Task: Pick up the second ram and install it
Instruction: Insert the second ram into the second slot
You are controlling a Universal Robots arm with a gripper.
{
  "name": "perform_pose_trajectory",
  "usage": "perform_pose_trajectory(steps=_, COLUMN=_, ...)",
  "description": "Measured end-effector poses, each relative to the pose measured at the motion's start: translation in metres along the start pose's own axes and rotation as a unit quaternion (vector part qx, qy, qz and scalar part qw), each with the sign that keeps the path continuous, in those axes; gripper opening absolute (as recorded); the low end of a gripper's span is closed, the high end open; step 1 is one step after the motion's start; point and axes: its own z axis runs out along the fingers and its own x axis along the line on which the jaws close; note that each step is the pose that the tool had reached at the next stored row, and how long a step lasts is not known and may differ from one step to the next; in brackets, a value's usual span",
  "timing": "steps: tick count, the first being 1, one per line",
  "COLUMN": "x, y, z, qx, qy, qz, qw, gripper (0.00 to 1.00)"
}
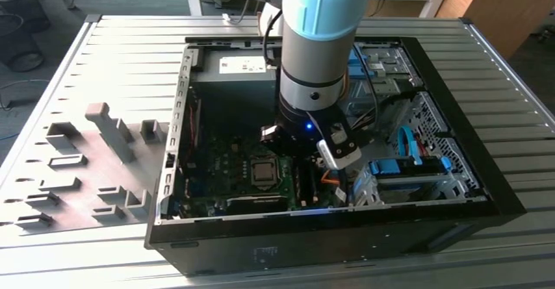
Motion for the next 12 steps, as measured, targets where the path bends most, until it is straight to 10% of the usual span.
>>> perform_pose_trajectory(steps=12, x=-0.0019, y=0.0030, z=-0.0013, qx=0.0043, qy=0.0007, qz=-0.008, qw=1.0000, gripper=0.14)
